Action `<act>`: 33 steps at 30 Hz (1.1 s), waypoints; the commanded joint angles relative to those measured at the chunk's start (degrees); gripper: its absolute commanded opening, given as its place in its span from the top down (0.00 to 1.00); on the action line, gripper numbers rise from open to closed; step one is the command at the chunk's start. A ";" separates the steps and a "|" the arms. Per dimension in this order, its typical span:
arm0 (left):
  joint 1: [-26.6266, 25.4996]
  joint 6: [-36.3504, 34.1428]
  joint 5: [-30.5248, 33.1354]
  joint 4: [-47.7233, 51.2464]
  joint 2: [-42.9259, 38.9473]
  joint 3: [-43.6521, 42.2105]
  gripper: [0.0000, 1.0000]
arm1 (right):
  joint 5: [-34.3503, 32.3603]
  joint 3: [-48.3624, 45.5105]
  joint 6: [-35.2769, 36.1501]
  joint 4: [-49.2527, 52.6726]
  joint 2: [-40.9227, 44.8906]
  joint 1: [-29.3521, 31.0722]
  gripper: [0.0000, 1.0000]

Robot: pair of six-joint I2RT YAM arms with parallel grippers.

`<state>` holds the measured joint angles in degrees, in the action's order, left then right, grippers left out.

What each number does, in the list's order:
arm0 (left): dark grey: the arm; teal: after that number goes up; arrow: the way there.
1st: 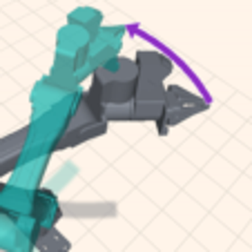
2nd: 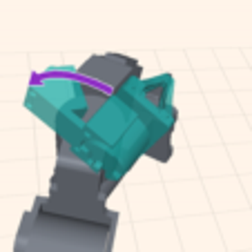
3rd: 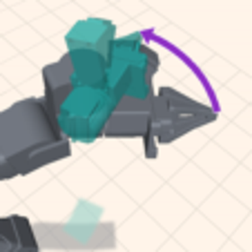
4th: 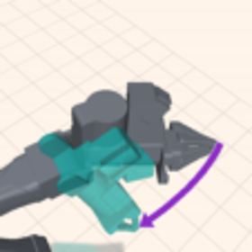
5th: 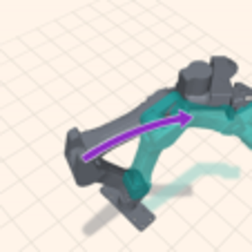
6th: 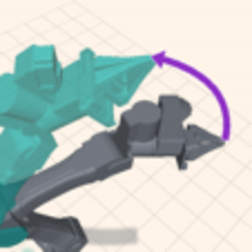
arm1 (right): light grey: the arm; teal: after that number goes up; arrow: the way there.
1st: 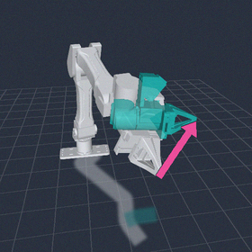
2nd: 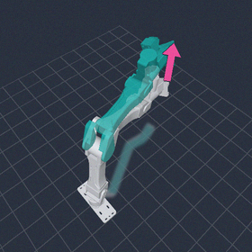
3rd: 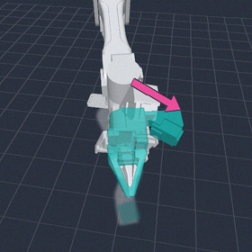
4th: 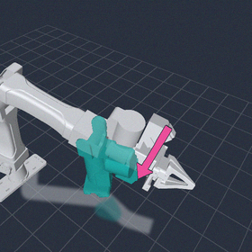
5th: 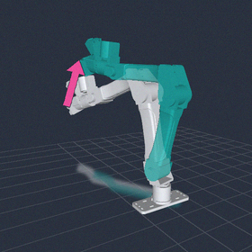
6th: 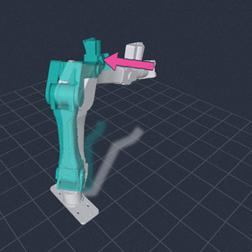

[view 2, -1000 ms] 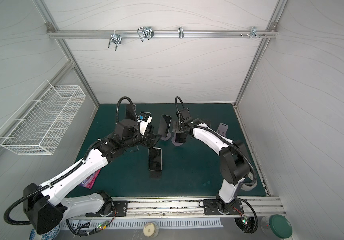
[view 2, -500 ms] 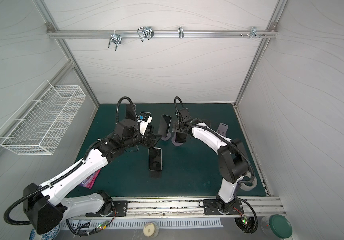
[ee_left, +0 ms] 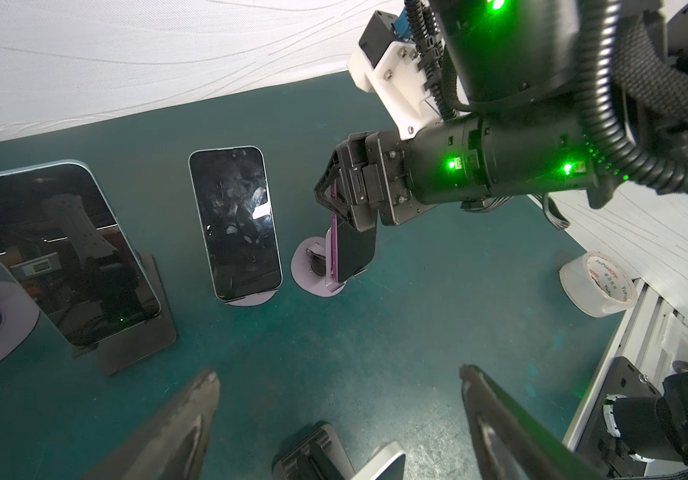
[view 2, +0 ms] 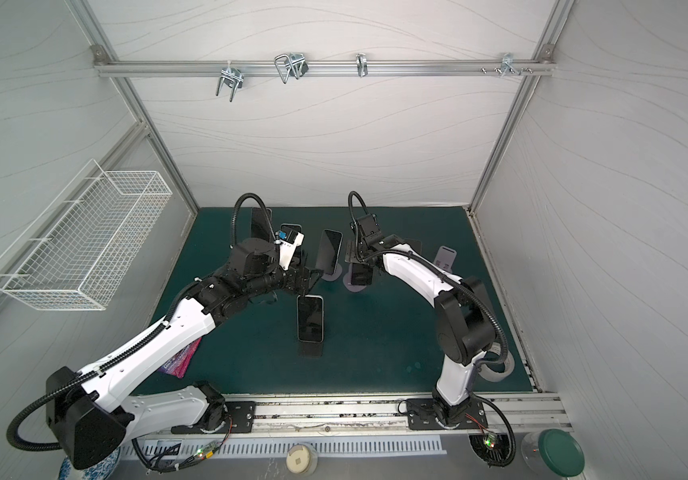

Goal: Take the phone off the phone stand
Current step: 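Lift the pink-framed phone up off its lilac stand with the right gripper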

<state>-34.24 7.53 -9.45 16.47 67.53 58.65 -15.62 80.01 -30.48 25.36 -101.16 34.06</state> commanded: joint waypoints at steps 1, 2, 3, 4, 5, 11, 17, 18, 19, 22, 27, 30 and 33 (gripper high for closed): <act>0.06 -0.28 -0.37 -1.17 -1.39 0.32 0.08 | -1.26 1.46 -0.52 0.74 -0.80 0.45 0.19; 0.13 -0.30 -0.36 -1.18 -1.35 0.32 0.08 | -1.30 1.47 -0.46 0.73 -0.79 0.55 0.20; 0.13 -0.32 -0.37 -1.18 -1.37 0.32 0.08 | -1.43 1.41 -0.45 0.81 -0.78 0.50 0.20; 0.18 -0.32 -0.33 -1.12 -1.35 0.32 0.08 | -1.62 1.47 -0.37 0.86 -0.78 0.65 0.21; 0.13 -0.39 -0.39 -1.12 -1.35 0.24 0.08 | -1.69 1.48 -0.36 0.88 -0.73 0.72 0.21; 0.17 -0.41 -0.24 -1.09 -1.45 0.22 0.08 | -2.18 1.81 0.01 1.08 -0.74 1.00 0.24; 0.09 -0.50 -0.22 -1.17 -1.44 0.25 0.08 | -2.31 2.04 0.42 1.22 -0.77 1.10 0.27; 0.13 -0.49 -0.20 -1.19 -1.45 0.11 0.08 | -2.31 2.00 0.36 1.24 -0.78 1.17 0.27; 0.14 -0.49 -0.20 -1.15 -1.49 0.15 0.08 | -2.36 2.05 0.35 1.25 -0.74 1.26 0.27; 0.09 -0.52 -0.05 -1.09 -1.48 0.15 0.08 | -2.31 1.95 0.39 1.22 -0.76 1.23 0.27; 0.13 -0.54 -0.05 -0.93 -1.35 0.12 0.08 | -2.18 1.82 0.39 1.05 -0.79 1.39 0.28; 0.09 -0.71 -0.06 -0.53 -1.19 0.34 0.08 | -2.19 1.64 0.44 0.87 -0.92 1.50 0.28; 0.14 -0.66 -0.28 -0.42 -0.96 0.38 0.08 | -2.14 1.73 0.60 0.90 -1.05 1.54 0.29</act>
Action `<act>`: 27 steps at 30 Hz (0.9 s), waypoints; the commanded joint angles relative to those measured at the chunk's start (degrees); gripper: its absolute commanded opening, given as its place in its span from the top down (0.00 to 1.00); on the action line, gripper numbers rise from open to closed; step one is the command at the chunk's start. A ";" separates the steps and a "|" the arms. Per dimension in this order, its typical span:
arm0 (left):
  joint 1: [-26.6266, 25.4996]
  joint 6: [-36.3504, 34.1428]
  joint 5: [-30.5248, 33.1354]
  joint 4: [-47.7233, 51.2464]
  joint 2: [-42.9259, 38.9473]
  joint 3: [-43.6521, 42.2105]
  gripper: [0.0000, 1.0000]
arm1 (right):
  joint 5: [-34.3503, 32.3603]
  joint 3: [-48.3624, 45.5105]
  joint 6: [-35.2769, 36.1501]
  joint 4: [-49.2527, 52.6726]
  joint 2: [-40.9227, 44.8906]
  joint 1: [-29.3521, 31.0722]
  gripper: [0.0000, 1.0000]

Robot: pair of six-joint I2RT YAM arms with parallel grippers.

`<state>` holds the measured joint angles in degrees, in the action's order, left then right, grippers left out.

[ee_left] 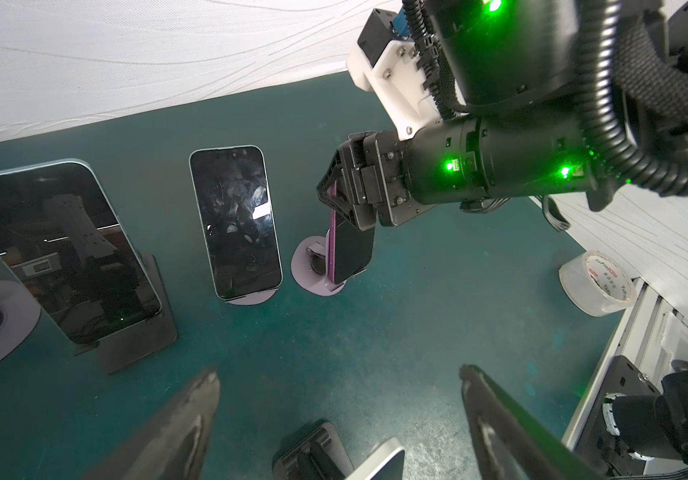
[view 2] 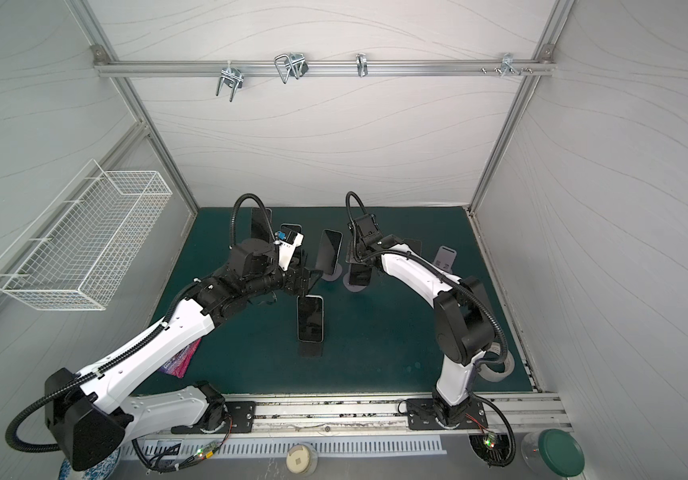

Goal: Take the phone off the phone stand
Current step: 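Lift the pink-framed phone up off its lilac stand with the right gripper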

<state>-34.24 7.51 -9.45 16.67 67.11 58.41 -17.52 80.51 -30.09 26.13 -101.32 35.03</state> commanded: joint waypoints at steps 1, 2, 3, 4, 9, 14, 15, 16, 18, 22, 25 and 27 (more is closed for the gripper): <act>0.11 -0.56 -0.37 -0.51 -0.41 0.65 0.08 | -0.15 1.26 0.20 0.13 -0.90 0.66 0.29; 0.13 -0.48 -0.40 -0.41 -0.32 0.73 0.08 | -0.07 1.31 0.29 0.13 -0.90 0.69 0.29; 0.13 -0.39 -0.55 -0.41 -0.08 0.72 0.08 | -0.08 1.30 0.31 0.22 -0.90 0.74 0.29; 0.13 -0.30 -0.64 -0.41 0.03 0.74 0.08 | -0.08 1.27 0.29 0.19 -0.81 0.74 0.29; 0.07 -0.21 -0.74 -0.53 0.23 0.64 0.08 | -0.08 1.38 0.90 0.39 -0.76 0.90 0.30; 0.16 -0.21 -0.66 -0.59 0.47 0.65 0.08 | -0.06 1.65 1.06 0.50 -0.81 0.87 0.30; 0.21 -0.21 -0.72 -0.58 0.52 0.58 0.08 | 0.02 1.76 1.04 0.70 -0.76 0.85 0.30; 0.27 -0.21 -0.71 -0.47 0.74 0.56 0.08 | 0.09 1.84 1.08 0.96 -0.80 0.84 0.30; 0.37 -0.14 -0.74 -0.32 1.07 0.69 0.08 | 0.35 2.10 1.00 1.43 -0.88 0.91 0.30; 0.80 0.06 -0.70 -0.21 1.84 0.74 0.08 | 0.29 2.04 0.86 2.10 -0.67 0.92 0.31; 0.91 -0.12 -0.09 0.03 2.34 0.78 0.08 | 0.22 2.06 1.04 2.17 -0.46 1.01 0.30; 1.06 -0.13 0.11 0.34 2.72 0.96 0.08 | 0.42 2.43 1.26 2.43 -0.55 1.00 0.31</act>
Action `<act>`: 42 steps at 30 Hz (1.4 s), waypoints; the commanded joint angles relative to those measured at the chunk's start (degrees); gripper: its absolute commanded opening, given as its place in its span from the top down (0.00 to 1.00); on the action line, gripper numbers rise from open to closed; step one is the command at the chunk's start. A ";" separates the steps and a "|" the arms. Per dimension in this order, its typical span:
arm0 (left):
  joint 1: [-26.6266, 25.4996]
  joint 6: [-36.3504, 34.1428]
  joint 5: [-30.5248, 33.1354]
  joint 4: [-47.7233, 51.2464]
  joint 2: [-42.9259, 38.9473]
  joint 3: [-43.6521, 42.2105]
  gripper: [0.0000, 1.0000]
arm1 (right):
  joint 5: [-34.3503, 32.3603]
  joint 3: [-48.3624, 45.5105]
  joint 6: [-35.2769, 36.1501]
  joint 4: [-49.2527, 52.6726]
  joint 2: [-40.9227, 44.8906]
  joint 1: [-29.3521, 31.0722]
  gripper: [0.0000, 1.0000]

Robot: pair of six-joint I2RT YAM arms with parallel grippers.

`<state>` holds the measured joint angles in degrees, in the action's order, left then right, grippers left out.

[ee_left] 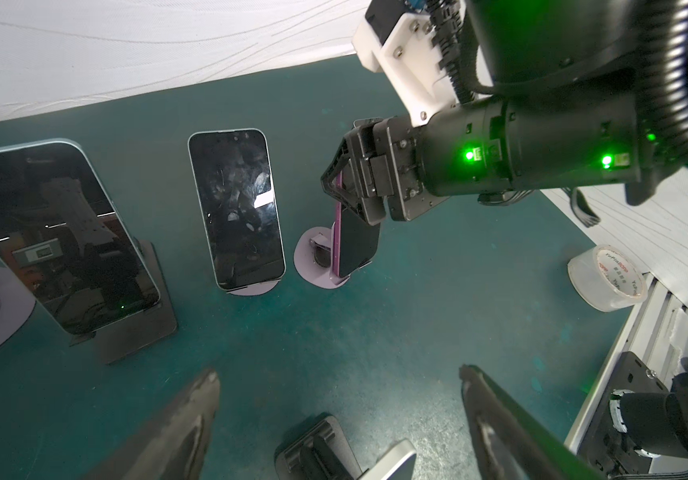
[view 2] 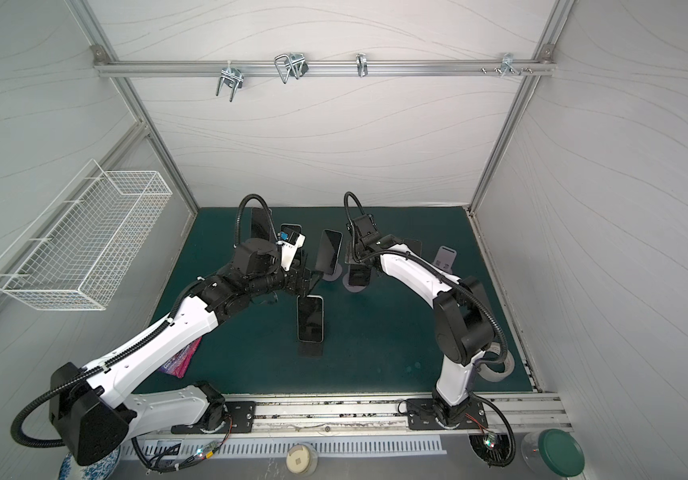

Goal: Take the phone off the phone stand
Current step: 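Lift the pink-framed phone up off its lilac stand with the right gripper, then carry the pink-framed phone toward the robot with the right gripper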

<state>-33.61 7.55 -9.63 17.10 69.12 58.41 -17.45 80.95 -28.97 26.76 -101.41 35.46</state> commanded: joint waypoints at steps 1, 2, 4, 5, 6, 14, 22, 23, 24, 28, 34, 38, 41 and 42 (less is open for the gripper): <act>0.46 -0.26 0.29 -0.05 0.84 0.99 0.08 | 0.32 2.33 0.30 2.06 -0.57 0.53 0.31; 0.63 -0.17 0.23 -0.05 0.88 0.96 0.08 | 0.49 2.67 0.34 2.33 -0.76 0.51 0.31; 0.88 -0.08 0.14 -0.05 0.87 1.00 0.08 | 0.49 3.31 0.54 2.67 -0.89 0.56 0.31; 1.00 -0.04 0.22 -0.05 0.85 0.95 0.08 | 0.49 3.43 0.73 2.83 -1.02 0.57 0.31; 1.09 -0.08 0.14 -0.02 0.90 1.00 0.08 | 0.34 3.52 0.84 2.94 -0.94 0.57 0.32; 2.07 0.10 0.08 -0.40 0.43 0.84 0.08 | 0.04 4.61 1.15 4.25 0.51 0.57 0.35; 2.25 -0.30 0.87 -0.83 -0.47 0.56 0.09 | -0.64 4.70 1.29 5.26 3.47 0.66 0.41; 2.40 -0.43 1.06 -0.87 -0.56 0.52 0.09 | -0.72 4.89 1.28 5.61 3.80 0.66 0.41; 2.37 -0.56 1.27 -1.05 -0.74 0.48 0.09 | -0.82 5.09 1.29 6.01 4.21 0.68 0.43; 2.35 -0.57 2.25 -1.85 -1.73 -0.03 0.09 | -1.64 5.45 1.29 7.49 6.12 1.15 0.45; 2.38 -0.67 2.84 -3.54 -3.70 -0.96 0.09 | -3.19 3.94 0.97 10.21 10.28 1.80 0.48; 2.40 -1.46 3.64 -3.44 -4.79 -1.20 0.09 | -4.12 2.40 0.59 12.37 13.53 2.32 0.49; 2.39 -1.90 4.26 -3.73 -5.78 -1.50 0.09 | -4.17 0.64 -0.17 14.23 16.26 2.59 0.49; 2.31 -1.88 4.52 -3.96 -6.04 -1.56 0.09 | -4.17 0.00 -0.66 15.03 17.18 2.70 0.49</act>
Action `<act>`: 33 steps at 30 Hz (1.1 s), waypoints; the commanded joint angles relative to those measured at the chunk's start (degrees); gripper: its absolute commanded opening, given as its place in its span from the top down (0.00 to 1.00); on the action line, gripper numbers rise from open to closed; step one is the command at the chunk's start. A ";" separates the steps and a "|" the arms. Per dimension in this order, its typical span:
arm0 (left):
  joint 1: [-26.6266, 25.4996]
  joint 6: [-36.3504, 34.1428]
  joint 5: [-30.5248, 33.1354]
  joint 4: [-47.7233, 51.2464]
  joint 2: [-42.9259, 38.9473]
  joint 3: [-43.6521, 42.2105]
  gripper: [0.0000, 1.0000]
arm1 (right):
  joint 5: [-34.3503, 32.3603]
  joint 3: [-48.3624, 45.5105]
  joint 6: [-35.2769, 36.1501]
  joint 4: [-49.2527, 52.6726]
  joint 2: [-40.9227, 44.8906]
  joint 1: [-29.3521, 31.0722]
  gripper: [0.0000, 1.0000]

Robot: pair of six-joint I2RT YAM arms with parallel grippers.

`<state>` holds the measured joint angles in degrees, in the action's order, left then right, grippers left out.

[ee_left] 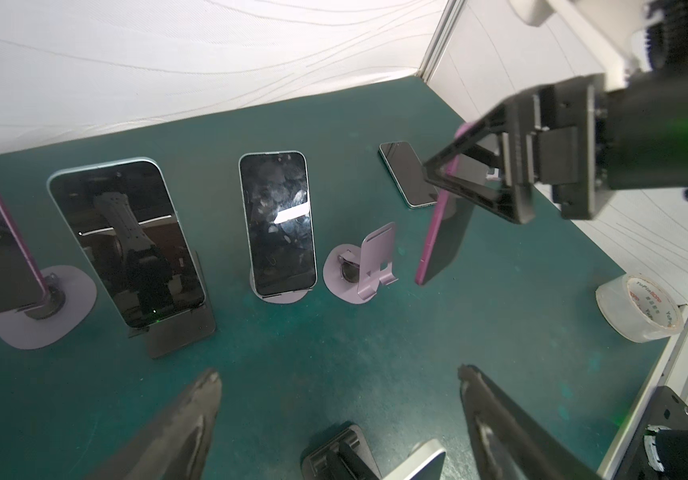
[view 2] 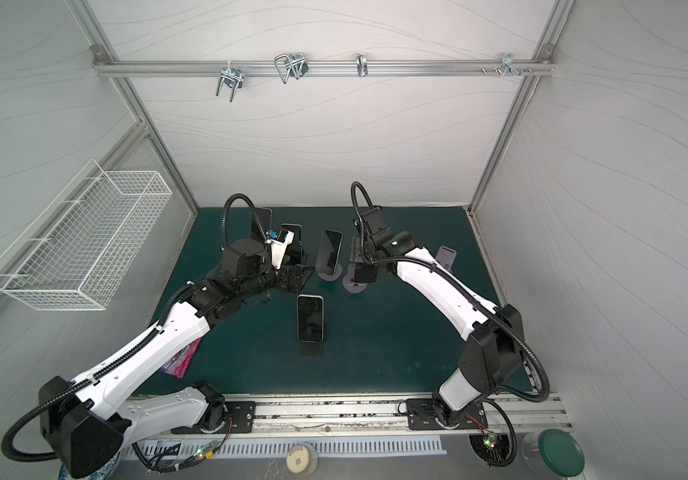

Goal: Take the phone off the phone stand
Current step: 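Carry the pink-framed phone toward the robot with the right gripper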

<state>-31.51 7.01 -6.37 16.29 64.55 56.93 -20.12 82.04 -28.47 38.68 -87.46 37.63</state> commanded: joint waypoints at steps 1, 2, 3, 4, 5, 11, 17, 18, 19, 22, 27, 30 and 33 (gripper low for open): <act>0.20 -1.25 1.45 -3.30 -1.81 -0.25 0.09 | -1.54 -2.00 -1.56 3.77 4.27 0.73 0.49; 0.06 -0.94 1.66 -3.38 -2.06 -0.25 0.09 | -1.59 -2.74 -2.14 4.38 5.19 0.99 0.49; -0.14 -0.52 1.76 -3.58 -2.31 -0.26 0.10 | -1.52 -3.70 -2.87 5.11 6.33 1.25 0.49; -0.56 -0.41 2.10 -4.06 -2.71 -0.56 0.10 | -1.35 -4.80 -3.56 5.73 7.54 1.60 0.49; -1.22 -0.68 2.76 -4.38 -2.96 -0.86 0.10 | -1.15 -5.76 -4.05 6.24 8.41 1.88 0.49; -9.86 -8.97 11.68 -3.52 -4.05 -1.64 0.08 | -0.62 -12.47 -8.00 9.90 14.57 4.16 0.50; -13.93 -8.71 16.29 0.68 -7.78 -1.74 0.09 | 3.15 -19.27 -10.53 10.35 19.40 4.81 0.51; -14.08 -7.96 15.78 1.35 -8.67 -1.75 0.09 | 3.54 -20.03 -10.56 10.73 19.67 4.86 0.51; -14.20 -7.38 15.20 1.99 -9.66 -1.73 0.10 | 4.02 -20.56 -10.75 11.41 19.90 4.91 0.51; -14.67 -6.47 13.14 4.69 -11.82 -1.99 0.10 | 4.64 -21.70 -10.49 13.73 20.03 5.22 0.51; -16.74 -1.55 9.10 12.21 -15.89 -1.28 0.10 | 5.48 -23.07 -11.00 16.75 21.21 5.50 0.51; -18.24 2.37 6.21 15.50 -17.32 -0.63 0.11 | 5.75 -24.02 -11.35 17.62 22.11 5.46 0.51; -20.89 4.88 5.75 18.52 -17.49 0.60 0.11 | 6.40 -24.39 -11.21 18.25 21.72 5.50 0.51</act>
<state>-50.57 7.84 1.76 30.74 47.37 55.16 -14.35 57.54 -38.22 54.59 -66.74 42.76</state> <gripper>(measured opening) 0.888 0.750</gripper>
